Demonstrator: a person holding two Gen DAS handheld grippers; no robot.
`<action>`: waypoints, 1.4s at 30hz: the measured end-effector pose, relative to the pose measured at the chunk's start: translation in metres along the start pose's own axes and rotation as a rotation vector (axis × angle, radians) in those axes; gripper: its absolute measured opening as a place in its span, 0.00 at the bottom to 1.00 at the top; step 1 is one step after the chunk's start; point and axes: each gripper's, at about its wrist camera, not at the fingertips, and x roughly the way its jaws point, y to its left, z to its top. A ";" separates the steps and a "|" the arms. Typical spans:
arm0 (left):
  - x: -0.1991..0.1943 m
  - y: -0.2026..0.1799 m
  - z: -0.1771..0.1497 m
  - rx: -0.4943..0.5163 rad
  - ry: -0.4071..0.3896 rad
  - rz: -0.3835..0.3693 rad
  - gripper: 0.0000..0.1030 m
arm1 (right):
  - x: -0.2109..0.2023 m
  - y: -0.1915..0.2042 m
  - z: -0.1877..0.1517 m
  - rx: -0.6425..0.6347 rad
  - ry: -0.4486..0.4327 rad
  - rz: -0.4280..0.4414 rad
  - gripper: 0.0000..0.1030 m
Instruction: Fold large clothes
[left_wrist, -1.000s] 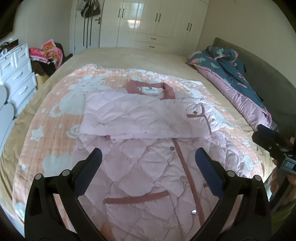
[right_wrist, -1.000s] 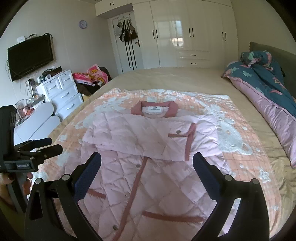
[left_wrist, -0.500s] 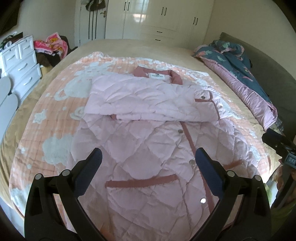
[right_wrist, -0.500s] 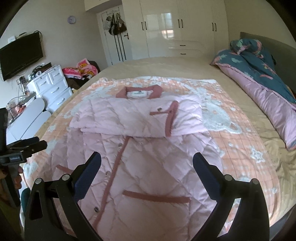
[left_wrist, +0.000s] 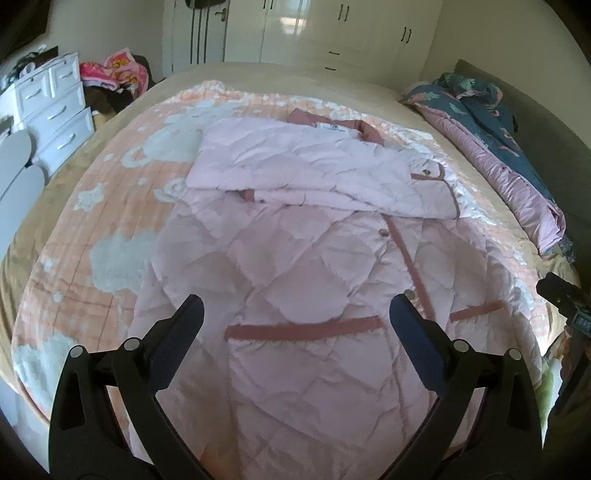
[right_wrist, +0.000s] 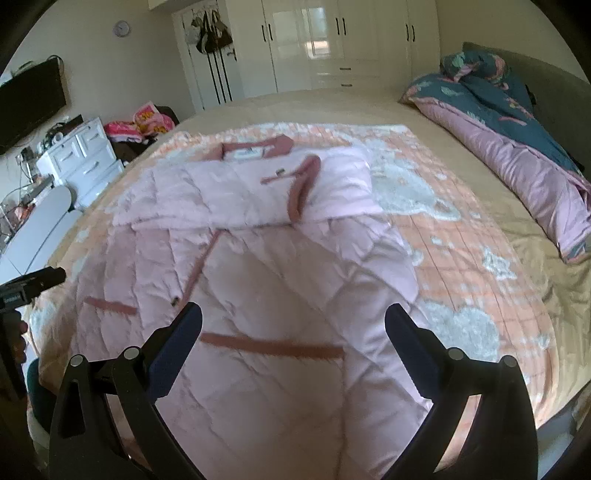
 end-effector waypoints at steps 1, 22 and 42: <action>0.001 0.002 -0.002 -0.002 0.003 0.006 0.91 | 0.001 -0.002 -0.003 0.003 0.007 0.000 0.96; 0.007 0.053 -0.043 -0.067 0.071 0.080 0.91 | 0.024 -0.069 -0.072 0.131 0.191 -0.040 0.96; 0.007 0.095 -0.093 -0.167 0.158 0.069 0.92 | 0.022 -0.088 -0.110 0.159 0.266 0.085 0.96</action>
